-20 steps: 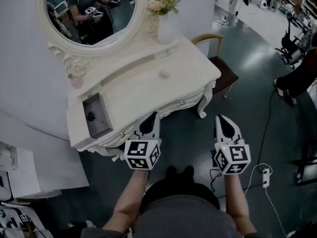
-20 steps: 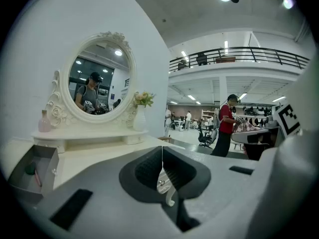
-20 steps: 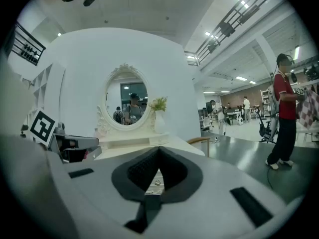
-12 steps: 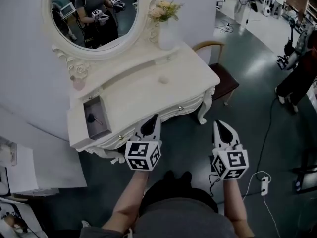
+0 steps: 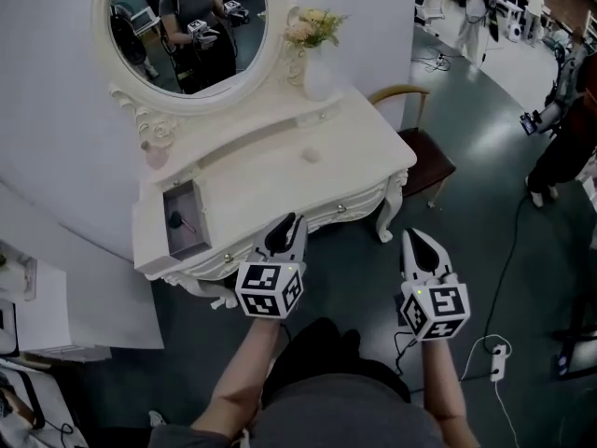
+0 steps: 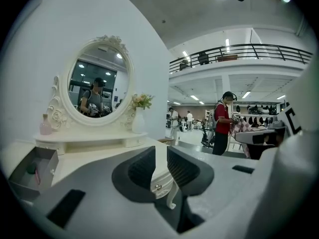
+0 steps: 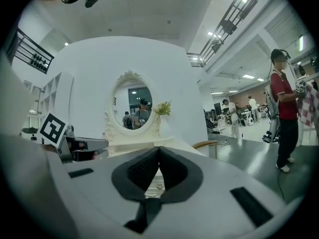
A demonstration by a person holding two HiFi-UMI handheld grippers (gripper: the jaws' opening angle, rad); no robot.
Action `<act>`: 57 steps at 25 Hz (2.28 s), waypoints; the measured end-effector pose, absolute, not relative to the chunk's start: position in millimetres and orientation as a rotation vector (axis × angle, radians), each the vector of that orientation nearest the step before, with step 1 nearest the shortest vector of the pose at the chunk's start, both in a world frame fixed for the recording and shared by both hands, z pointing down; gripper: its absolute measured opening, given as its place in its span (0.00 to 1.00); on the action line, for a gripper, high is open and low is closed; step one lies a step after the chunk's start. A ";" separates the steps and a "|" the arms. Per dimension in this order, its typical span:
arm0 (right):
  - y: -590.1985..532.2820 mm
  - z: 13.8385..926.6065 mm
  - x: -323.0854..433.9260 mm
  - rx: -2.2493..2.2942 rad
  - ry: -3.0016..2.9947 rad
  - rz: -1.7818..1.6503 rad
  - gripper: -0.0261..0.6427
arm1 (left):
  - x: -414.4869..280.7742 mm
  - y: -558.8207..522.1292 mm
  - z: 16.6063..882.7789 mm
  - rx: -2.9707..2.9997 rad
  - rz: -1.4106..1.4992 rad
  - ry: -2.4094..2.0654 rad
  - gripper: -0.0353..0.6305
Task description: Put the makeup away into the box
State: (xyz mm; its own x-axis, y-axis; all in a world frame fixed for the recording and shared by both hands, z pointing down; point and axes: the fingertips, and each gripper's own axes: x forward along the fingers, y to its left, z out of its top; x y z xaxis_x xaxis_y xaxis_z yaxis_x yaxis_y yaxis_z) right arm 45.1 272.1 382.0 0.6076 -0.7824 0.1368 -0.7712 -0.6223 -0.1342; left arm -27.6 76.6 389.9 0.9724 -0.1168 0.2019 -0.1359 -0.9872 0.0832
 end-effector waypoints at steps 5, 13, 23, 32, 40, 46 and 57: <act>269.3 381.8 53.9 -2.747 1.348 -0.286 0.05 | -18.2 72.7 392.0 3.032 0.333 -0.218 0.21; 261.5 385.8 89.2 -2.706 1.316 -0.329 0.05 | 19.3 54.6 402.1 3.029 0.378 -0.245 0.29; 221.5 384.7 163.1 -2.665 1.294 -0.361 0.05 | 94.9 3.3 427.5 2.999 0.434 -0.291 0.38; 159.5 388.8 221.0 -2.672 1.319 -0.400 0.05 | 158.6 -46.7 451.6 2.989 0.513 -0.256 0.41; 129.9 385.9 259.0 -2.690 1.278 -0.399 0.05 | 194.3 -74.7 469.7 2.978 0.577 -0.196 0.43; 115.9 384.8 273.8 -2.685 1.282 -0.405 0.05 | 205.7 -82.2 485.2 2.944 0.635 -0.160 0.43; 90.6 382.4 303.7 -2.650 1.371 -0.419 0.05 | 217.9 -84.5 513.6 2.879 0.757 -0.162 0.44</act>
